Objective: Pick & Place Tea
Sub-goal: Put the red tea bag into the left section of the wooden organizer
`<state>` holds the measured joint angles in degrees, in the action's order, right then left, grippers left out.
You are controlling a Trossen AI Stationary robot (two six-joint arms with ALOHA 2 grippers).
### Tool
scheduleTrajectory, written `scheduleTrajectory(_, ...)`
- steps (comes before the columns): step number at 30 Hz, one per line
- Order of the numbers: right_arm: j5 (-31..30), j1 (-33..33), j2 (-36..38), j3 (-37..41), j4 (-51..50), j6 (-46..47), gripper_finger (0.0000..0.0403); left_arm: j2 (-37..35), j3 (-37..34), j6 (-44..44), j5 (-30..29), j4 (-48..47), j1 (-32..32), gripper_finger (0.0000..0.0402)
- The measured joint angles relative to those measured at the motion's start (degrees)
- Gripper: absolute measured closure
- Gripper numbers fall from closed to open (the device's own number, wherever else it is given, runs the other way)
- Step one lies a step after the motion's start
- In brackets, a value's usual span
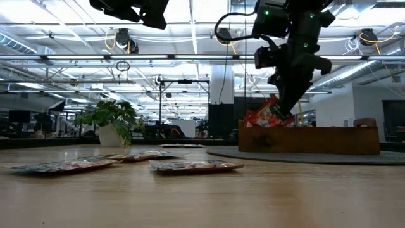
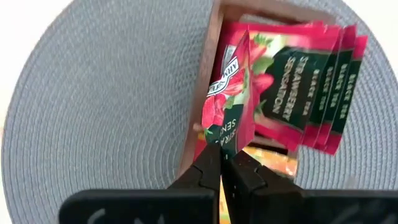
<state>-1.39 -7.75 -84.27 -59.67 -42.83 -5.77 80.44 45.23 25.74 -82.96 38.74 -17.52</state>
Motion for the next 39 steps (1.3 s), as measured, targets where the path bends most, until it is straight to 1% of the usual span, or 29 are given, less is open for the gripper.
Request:
scheduleTrajectory(3, -0.01, 0.0, 0.0, 0.01, 1.44, 0.53, 0.0401, 0.0, 0.01, -0.02, 0.0, 0.0, 0.0, 0.0009)
scheduleTrajectory(5, 0.0, 0.0, 0.0, -0.01, 1.84, 0.38, 0.039, 0.0, 0.02, -0.02, -0.02, 0.01, 0.0, 0.0009)
scheduleTrajectory(13, 0.0, 0.0, 0.02, 0.01, 1.84, 1.97, 0.03, 0.0, 0.02, -0.03, -0.02, 0.0, 0.0, 0.0009)
scheduleTrajectory(17, -0.11, 0.0, 0.02, 0.01, 1.88, 2.06, 0.0263, 0.0, 0.02, -0.05, -0.02, 0.0, 0.0, 0.0009)
scheduleTrajectory(23, -4.89, 0.0, 0.96, 0.06, 2.03, 1.99, 0.0228, 0.0, 0.02, -0.13, -0.04, 0.01, 0.0, 0.0009)
scheduleTrajectory(27, -7.87, 0.0, 3.04, 0.06, 5.33, 1.43, 0.0212, 0.0, 0.02, -0.13, -0.04, 0.02, 0.0, 0.0009)
scheduleTrajectory(29, -7.9, -0.02, 4.38, 0.06, 7.67, 1.17, 0.0208, 0.0, 0.02, -0.13, -0.04, 0.0, 0.0, 0.0009)
scheduleTrajectory(31, -7.77, -0.02, 5.76, 0.06, 7.93, 1.91, 0.0208, 0.0, 0.02, -0.13, -0.06, 0.02, 0.0, 0.0009)
scheduleTrajectory(33, -7.58, 0.23, 7.08, 0.06, 7.68, 2.87, 0.0218, 0.0, 0.02, -0.11, -0.07, 0.0, 0.0, 0.0009)
scheduleTrajectory(36, -7.83, 0.81, 8.76, 0.06, 6.41, 3.53, 0.0253, 0.0, 0.04, -0.09, -0.07, 0.02, 0.0, 0.0009)
scheduleTrajectory(39, -6.68, 1.39, 9.93, 1.01, 7.66, 4.72, 0.0295, 0.0, 0.04, 0.07, -0.03, 0.02, 0.0, 0.0009)
